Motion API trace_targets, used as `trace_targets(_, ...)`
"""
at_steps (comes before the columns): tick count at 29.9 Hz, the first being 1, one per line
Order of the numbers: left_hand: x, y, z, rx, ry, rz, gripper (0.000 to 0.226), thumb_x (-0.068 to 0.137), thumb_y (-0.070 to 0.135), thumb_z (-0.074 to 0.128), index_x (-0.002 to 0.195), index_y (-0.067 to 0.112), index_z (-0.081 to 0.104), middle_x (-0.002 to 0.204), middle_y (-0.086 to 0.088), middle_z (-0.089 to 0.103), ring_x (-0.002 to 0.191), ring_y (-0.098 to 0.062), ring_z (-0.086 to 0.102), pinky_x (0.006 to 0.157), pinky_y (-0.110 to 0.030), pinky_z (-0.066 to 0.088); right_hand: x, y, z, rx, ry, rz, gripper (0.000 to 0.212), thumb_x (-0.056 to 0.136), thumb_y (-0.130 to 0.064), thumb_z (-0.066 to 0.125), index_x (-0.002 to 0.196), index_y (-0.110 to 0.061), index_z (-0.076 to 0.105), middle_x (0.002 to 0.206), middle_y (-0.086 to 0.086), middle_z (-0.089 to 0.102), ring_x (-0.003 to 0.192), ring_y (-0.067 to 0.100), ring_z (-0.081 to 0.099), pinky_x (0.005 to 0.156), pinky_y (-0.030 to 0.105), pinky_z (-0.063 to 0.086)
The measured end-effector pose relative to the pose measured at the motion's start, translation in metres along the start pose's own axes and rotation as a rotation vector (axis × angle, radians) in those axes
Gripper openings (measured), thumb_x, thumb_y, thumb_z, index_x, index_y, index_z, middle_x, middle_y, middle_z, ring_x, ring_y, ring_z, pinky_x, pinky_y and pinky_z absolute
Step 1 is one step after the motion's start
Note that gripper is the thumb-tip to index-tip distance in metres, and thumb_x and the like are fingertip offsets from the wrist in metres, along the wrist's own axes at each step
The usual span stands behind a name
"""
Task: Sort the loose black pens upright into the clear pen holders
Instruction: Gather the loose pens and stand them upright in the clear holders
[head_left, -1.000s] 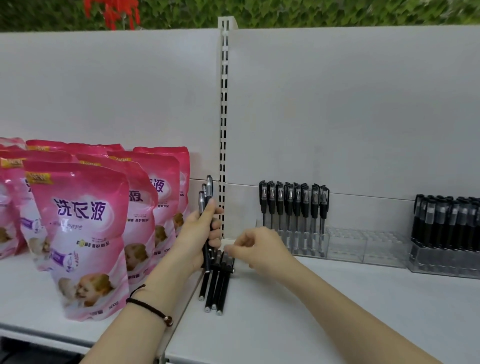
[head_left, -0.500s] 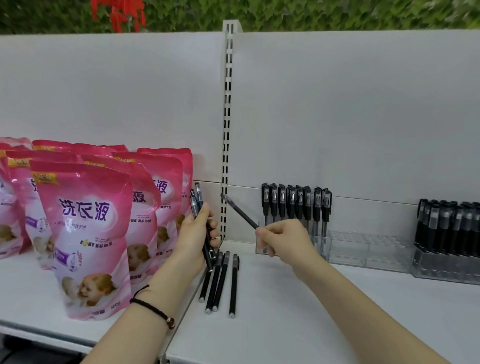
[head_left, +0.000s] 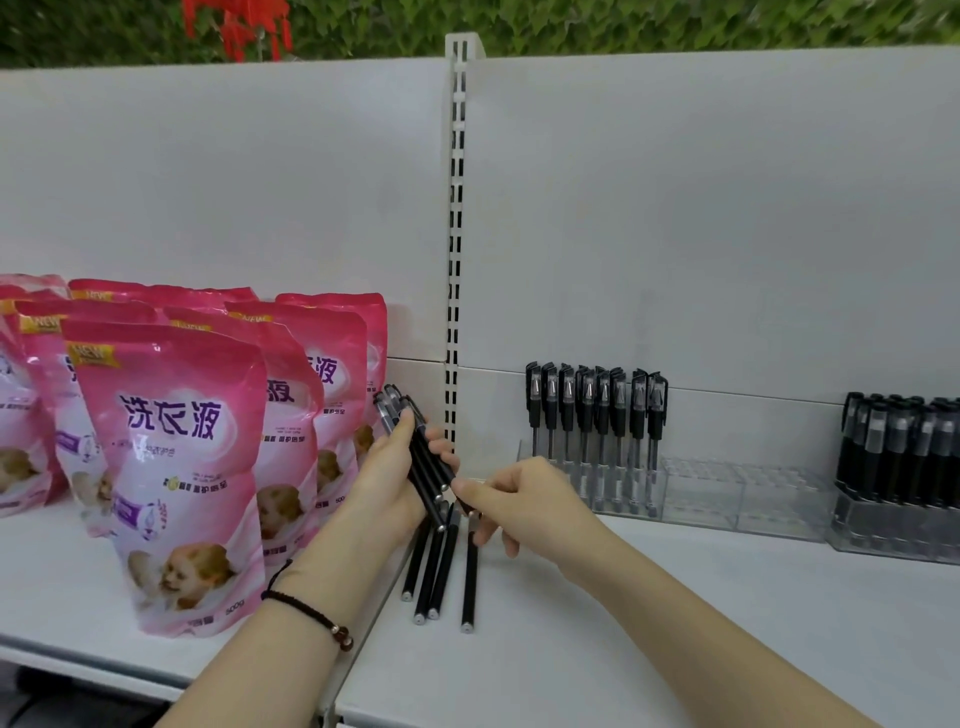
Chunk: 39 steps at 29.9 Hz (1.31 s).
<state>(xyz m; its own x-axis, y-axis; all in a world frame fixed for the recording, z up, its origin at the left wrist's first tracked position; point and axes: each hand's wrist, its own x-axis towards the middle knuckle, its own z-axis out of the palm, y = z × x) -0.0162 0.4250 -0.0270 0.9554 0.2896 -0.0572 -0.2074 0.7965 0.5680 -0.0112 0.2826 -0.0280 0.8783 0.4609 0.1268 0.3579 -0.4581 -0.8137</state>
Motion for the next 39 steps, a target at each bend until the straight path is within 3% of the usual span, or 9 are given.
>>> trace_targets(6,0.001,0.005,-0.004,0.11,0.053,0.003,0.028,0.102,0.028,0.044,0.081,0.01,0.046,0.048,0.003,0.045,0.031,-0.005,0.037,0.032,-0.013,0.032,0.0,0.007,0.007,-0.203,0.057,0.018,0.064,0.085,-0.065,0.054,0.073,-0.004,0.07,0.06,-0.002,0.069,0.054,0.007,0.059,0.07,0.033,0.053)
trace_targets(9,0.003,0.007,-0.006,0.168,0.051,0.016,0.03,0.102,0.028,0.045,0.078,0.01,0.044,0.049,0.004,0.042,0.031,-0.004,0.032,0.03,-0.013,0.027,0.0,0.004,0.009,-0.406,0.122,0.025,0.054,0.08,-0.063,0.059,0.063,-0.012,0.057,0.061,-0.003,0.062,0.071,0.02,0.065,0.058,0.029,0.045)
trace_targets(12,0.005,0.005,-0.007,0.217,0.049,0.001,0.031,0.101,0.03,0.047,0.077,0.011,0.043,0.049,0.004,0.041,0.032,-0.004,0.031,0.03,-0.013,0.025,-0.003,-0.001,0.018,-0.529,0.068,0.033,0.048,0.074,-0.061,0.066,0.061,-0.02,0.044,0.068,-0.006,0.056,0.068,0.018,0.056,0.053,0.027,0.035)
trace_targets(17,0.009,0.004,-0.01,0.246,0.067,-0.011,0.032,0.1,0.031,0.049,0.077,0.011,0.042,0.047,0.005,0.041,0.032,-0.004,0.031,0.03,-0.012,0.025,0.0,-0.005,0.012,-0.499,-0.014,0.06,0.035,0.073,-0.045,0.071,0.075,-0.022,0.044,0.084,-0.006,0.056,0.077,0.017,0.053,0.061,0.03,0.038)
trace_targets(23,0.008,0.003,-0.009,0.269,0.066,-0.015,0.03,0.1,0.033,0.049,0.079,0.012,0.044,0.047,0.005,0.04,0.031,-0.004,0.031,0.03,-0.012,0.025,0.006,0.001,-0.001,-0.413,-0.098,0.093,0.026,0.07,-0.029,0.069,0.084,-0.018,0.049,0.083,-0.003,0.051,0.072,0.015,0.043,0.067,0.03,0.037)
trace_targets(27,0.005,0.0,-0.007,0.313,0.045,-0.027,0.028,0.098,0.035,0.051,0.082,0.012,0.051,0.047,0.006,0.039,0.032,-0.004,0.03,0.03,-0.012,0.025,0.003,0.003,0.001,-0.435,-0.114,0.073,0.029,0.075,-0.039,0.065,0.099,-0.028,0.054,0.084,-0.011,0.056,0.076,0.013,0.051,0.066,0.029,0.041)
trace_targets(32,0.006,-0.001,-0.008,0.351,0.037,-0.042,0.027,0.096,0.035,0.054,0.082,0.013,0.051,0.047,0.006,0.039,0.032,-0.004,0.031,0.03,-0.013,0.026,0.005,0.005,0.003,-0.505,-0.047,0.06,0.029,0.076,-0.044,0.068,0.095,-0.028,0.054,0.085,-0.012,0.056,0.081,0.013,0.053,0.061,0.027,0.04)
trace_targets(36,0.005,-0.001,-0.008,0.345,0.048,-0.045,0.028,0.096,0.034,0.055,0.079,0.013,0.05,0.047,0.006,0.039,0.032,-0.004,0.032,0.03,-0.013,0.026,0.013,0.006,-0.006,-0.501,-0.125,0.121,0.051,0.074,-0.029,0.077,0.119,-0.022,0.056,0.117,-0.001,0.06,0.105,0.016,0.056,0.087,0.031,0.05)
trace_targets(39,0.003,0.002,-0.007,0.314,0.051,-0.049,0.029,0.097,0.034,0.053,0.076,0.014,0.049,0.047,0.005,0.041,0.033,-0.005,0.036,0.032,-0.013,0.029,0.013,0.003,-0.015,-0.529,-0.179,0.131,0.051,0.079,-0.025,0.076,0.125,-0.009,0.06,0.124,0.005,0.061,0.11,0.019,0.058,0.085,0.026,0.048)
